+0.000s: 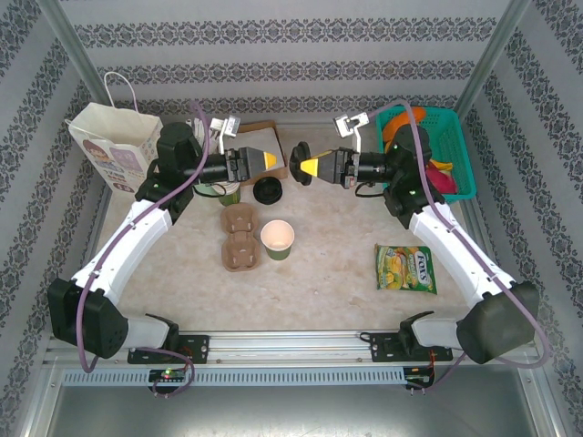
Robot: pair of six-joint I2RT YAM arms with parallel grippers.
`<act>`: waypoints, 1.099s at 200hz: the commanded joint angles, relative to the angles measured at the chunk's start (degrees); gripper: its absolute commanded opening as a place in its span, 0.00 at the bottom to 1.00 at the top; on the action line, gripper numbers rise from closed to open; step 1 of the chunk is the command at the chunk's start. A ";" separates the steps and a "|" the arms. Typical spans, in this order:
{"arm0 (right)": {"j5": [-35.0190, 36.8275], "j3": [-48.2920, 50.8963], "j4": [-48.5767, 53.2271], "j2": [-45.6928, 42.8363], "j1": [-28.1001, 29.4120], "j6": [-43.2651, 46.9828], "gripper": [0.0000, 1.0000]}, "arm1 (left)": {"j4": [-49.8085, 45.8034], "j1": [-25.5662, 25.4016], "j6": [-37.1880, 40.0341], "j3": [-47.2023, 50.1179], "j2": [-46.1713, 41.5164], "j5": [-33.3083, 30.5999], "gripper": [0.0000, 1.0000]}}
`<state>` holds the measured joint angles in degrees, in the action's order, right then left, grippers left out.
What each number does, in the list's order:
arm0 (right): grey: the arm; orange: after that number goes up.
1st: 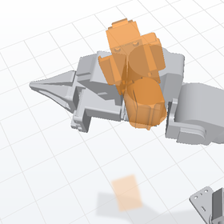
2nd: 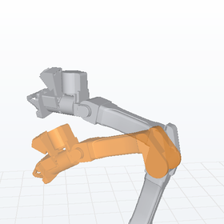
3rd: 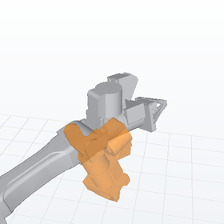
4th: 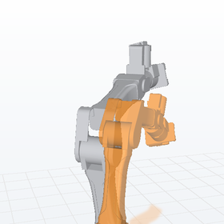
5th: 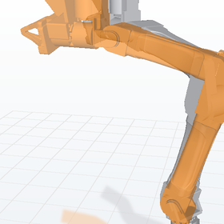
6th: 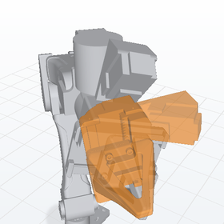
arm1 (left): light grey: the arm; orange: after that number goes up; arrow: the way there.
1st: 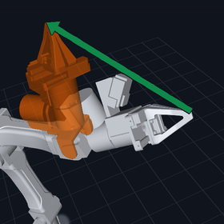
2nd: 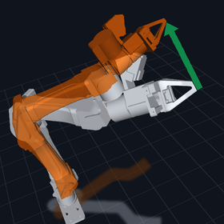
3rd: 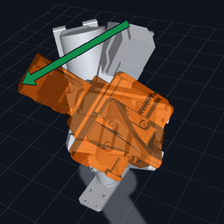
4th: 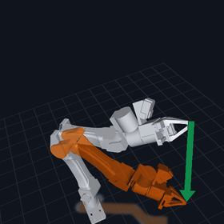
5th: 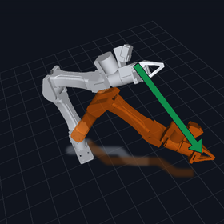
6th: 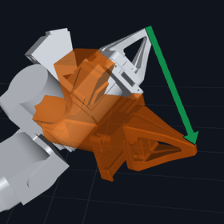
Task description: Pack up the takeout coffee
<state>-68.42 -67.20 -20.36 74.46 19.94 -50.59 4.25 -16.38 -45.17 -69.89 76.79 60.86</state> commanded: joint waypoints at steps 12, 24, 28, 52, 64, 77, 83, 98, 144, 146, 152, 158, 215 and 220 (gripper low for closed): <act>1.19 -3.40 -4.80 0.72 1.93 2.20 0.00 | 8.66 0.03 -5.54 0.89 0.55 4.01 0.75; 2.08 -4.02 -5.37 1.16 2.83 2.09 0.00 | 10.84 -0.07 -7.07 0.98 0.63 4.39 0.71; 2.23 -4.23 -5.47 1.26 3.02 2.01 0.00 | 11.57 -0.13 -7.48 1.06 0.57 4.60 0.70; 2.63 -5.19 -6.68 2.06 3.93 1.68 0.00 | 11.96 -0.89 -7.48 0.57 0.75 5.12 0.68; 2.44 -5.72 -6.90 2.51 4.52 1.73 0.00 | 11.66 -1.12 -7.54 0.25 1.22 5.30 0.64; 2.33 -6.10 -6.97 3.01 4.97 1.96 0.00 | 12.45 -1.28 -8.03 0.16 1.59 5.49 0.61; 2.41 -6.17 -6.97 3.21 5.09 1.96 0.00 | 12.89 -1.26 -8.24 0.11 1.69 5.62 0.59; 2.42 -6.10 -7.64 3.52 5.27 1.95 0.00 | 13.67 -1.37 -8.71 -0.05 2.08 6.14 0.53; 1.81 -6.10 -7.85 4.03 6.16 3.34 0.00 | 15.08 -1.52 -9.94 0.10 2.48 7.07 0.33; 1.80 -6.10 -7.85 4.03 6.16 3.38 0.00 | 15.08 -1.47 -9.96 0.08 2.48 7.01 0.33; 1.67 -6.10 -7.90 4.01 6.24 3.54 0.00 | 15.17 -1.54 -9.96 0.10 2.55 7.12 0.32; 1.61 -6.02 -7.85 4.07 6.25 3.65 0.00 | 15.16 -1.59 -9.94 0.09 2.53 7.10 0.32; 1.34 -6.27 -7.81 4.97 6.82 4.11 0.00 | 14.51 -2.51 -8.55 -0.51 2.61 8.80 0.29; 1.27 -6.35 -7.77 5.06 6.86 4.10 0.00 | 14.30 -2.56 -8.25 -0.64 2.64 8.99 0.25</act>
<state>-66.52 -71.64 -25.58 78.72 26.02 -48.38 15.94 -17.69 -54.54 -69.34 79.15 67.13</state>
